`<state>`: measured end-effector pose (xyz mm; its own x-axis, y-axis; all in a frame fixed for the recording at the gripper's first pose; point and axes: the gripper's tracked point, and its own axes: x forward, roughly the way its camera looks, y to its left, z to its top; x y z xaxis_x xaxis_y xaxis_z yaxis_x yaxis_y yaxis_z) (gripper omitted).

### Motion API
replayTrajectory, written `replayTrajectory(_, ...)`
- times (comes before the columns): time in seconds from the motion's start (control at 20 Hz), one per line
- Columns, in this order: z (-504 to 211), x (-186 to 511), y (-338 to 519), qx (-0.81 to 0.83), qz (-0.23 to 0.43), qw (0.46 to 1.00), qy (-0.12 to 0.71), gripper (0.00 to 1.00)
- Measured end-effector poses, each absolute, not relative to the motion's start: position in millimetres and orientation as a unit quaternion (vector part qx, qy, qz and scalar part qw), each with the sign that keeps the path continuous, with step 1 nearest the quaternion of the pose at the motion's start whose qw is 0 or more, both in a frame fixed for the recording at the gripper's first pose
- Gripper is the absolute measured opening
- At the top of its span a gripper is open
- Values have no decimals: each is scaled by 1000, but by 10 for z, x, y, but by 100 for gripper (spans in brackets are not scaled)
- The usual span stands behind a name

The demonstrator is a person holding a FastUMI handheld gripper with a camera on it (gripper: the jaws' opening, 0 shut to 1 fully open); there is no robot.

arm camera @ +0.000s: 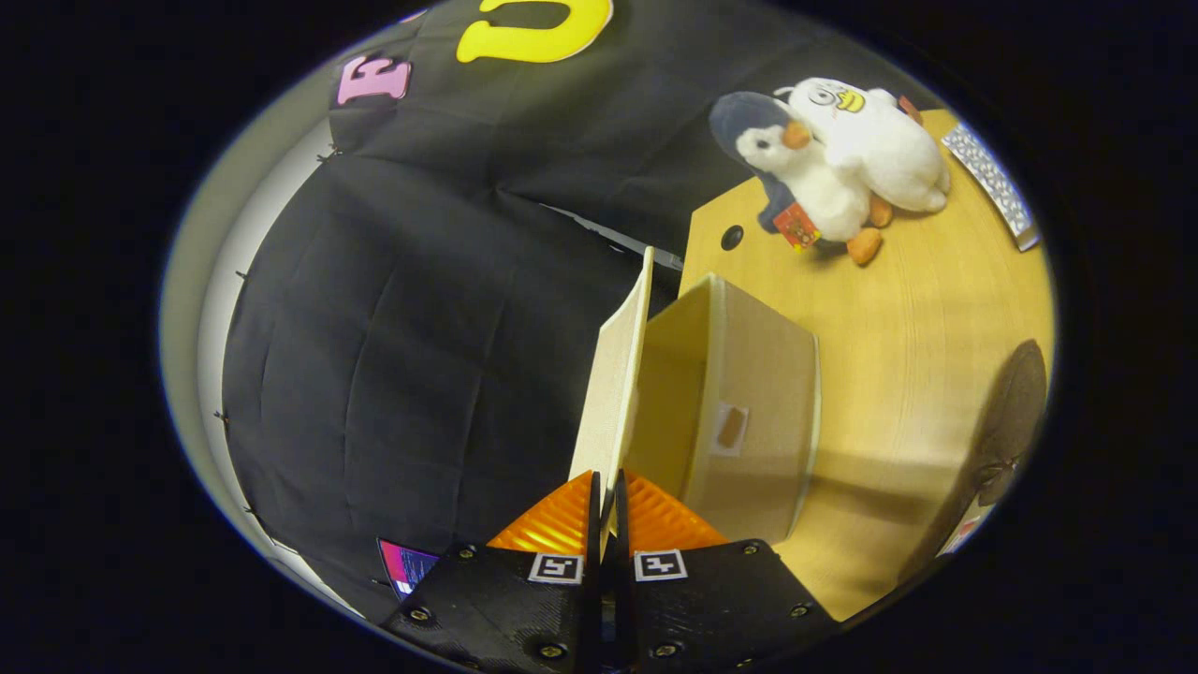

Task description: Open the storage box then place both shoes into the box .Put the left shoe in first, then the right shoe, with the right side of both shoes facing outward in a uniform manner.

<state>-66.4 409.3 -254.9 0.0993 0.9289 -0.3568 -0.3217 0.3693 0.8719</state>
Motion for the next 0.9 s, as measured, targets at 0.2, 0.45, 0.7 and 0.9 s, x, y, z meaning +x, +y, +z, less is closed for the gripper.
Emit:
replayTrajectory(0.2,-2101,-661,4371,276,469,689,478,6)
replayTrajectory(0.45,-1618,-787,4941,217,491,707,461,6)
replayTrajectory(0.7,-1427,-995,5615,178,508,708,456,6)
replayTrajectory(0.9,-1483,-1141,6285,190,511,697,466,6)
